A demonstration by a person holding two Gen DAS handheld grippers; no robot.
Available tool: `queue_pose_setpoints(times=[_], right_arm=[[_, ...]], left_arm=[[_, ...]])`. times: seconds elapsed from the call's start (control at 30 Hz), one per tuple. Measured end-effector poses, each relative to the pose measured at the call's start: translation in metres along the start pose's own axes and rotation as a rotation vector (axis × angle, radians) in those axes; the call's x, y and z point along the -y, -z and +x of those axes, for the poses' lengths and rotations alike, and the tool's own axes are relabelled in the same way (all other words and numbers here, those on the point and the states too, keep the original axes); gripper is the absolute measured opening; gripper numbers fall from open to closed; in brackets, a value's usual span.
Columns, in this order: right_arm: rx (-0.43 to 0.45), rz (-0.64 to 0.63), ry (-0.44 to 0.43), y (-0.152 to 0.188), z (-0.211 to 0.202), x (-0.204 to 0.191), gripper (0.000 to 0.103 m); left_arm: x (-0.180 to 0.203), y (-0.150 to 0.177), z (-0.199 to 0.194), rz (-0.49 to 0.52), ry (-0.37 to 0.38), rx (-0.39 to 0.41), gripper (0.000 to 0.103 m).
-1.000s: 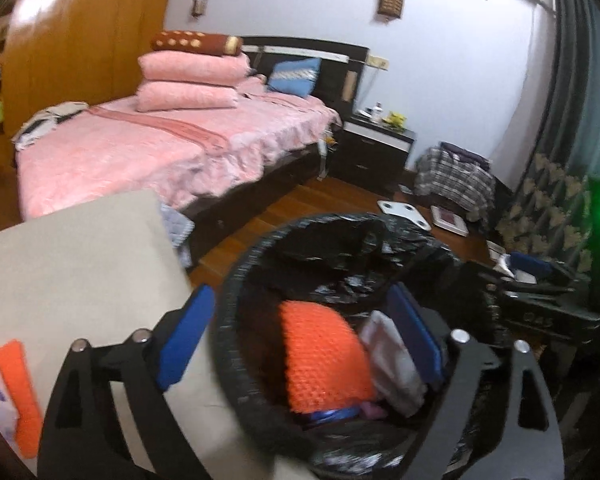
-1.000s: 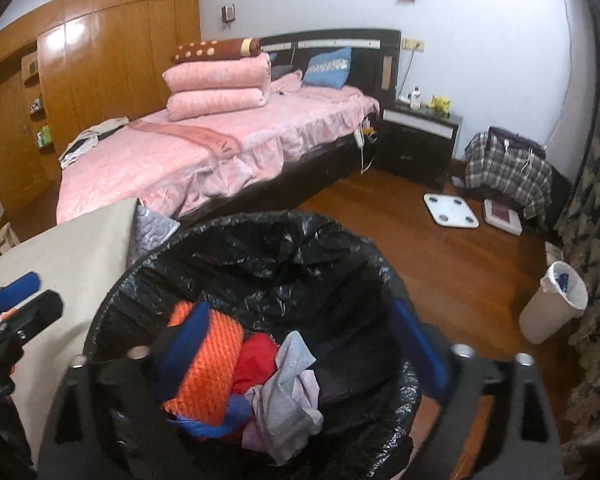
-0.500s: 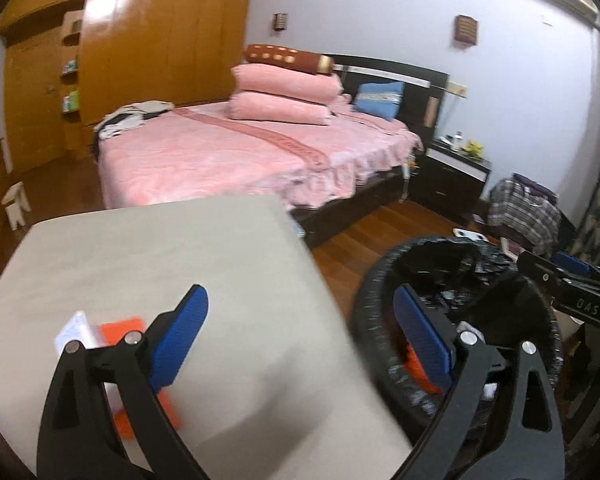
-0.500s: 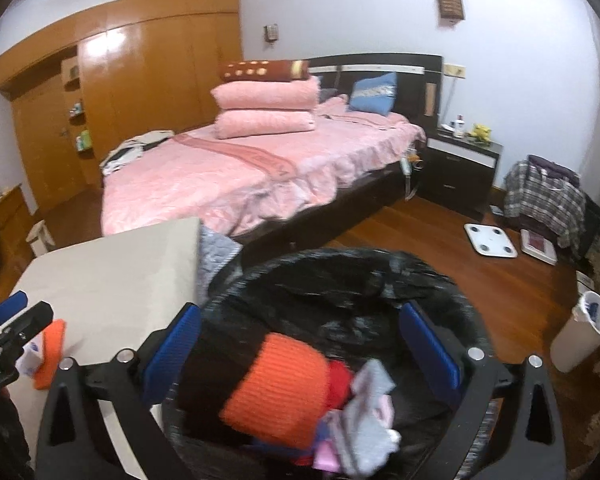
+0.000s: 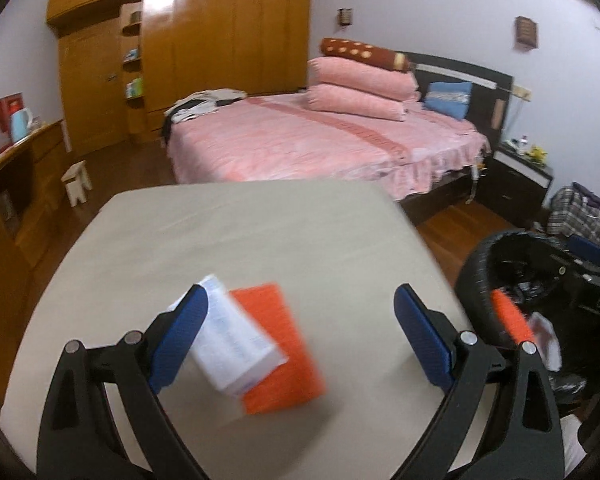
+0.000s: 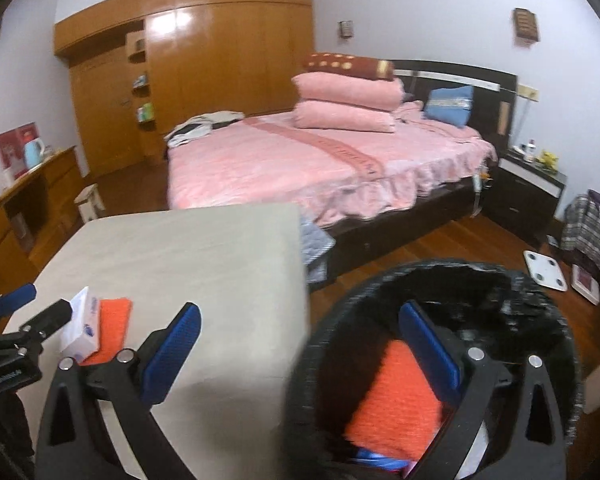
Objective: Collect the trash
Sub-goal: 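Grasp the white box with the left tool while the right tool grasps the orange scrubber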
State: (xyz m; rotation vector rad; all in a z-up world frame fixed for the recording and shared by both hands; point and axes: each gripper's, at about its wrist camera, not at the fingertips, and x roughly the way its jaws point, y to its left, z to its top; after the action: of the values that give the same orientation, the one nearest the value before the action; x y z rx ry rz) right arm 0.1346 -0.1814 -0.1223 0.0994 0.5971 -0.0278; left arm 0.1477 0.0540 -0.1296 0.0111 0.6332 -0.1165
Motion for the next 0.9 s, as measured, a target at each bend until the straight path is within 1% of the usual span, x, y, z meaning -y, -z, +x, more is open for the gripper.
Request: queue_pose_setpoints(times=[0.17, 0.23, 0.5, 0.77, 0.9], right_arm=[[0.006, -0.042, -0.051, 0.001, 0.015, -0.033, 0.097], [0.007, -0.049, -0.064, 0.002, 0.022, -0.043, 0.097], [-0.024, -0.059, -0.086, 0.006, 0.048, -0.061, 0.097], [-0.049, -0.093, -0.080, 0.016, 0.059, -0.066, 0.097], [-0.064, -0.102, -0.085, 0.019, 0.064, -0.070, 0.097]], left_arm=[[-0.031, 0.009, 0.007, -0.046, -0.061, -0.032, 0.091], [-0.036, 0.012, 0.011, -0.057, -0.068, -0.044, 0.091], [-0.038, 0.023, 0.040, -0.075, -0.067, -0.105, 0.091], [-0.046, 0.032, 0.059, -0.114, -0.069, -0.131, 0.091], [-0.051, 0.034, 0.069, -0.147, -0.049, -0.163, 0.091]])
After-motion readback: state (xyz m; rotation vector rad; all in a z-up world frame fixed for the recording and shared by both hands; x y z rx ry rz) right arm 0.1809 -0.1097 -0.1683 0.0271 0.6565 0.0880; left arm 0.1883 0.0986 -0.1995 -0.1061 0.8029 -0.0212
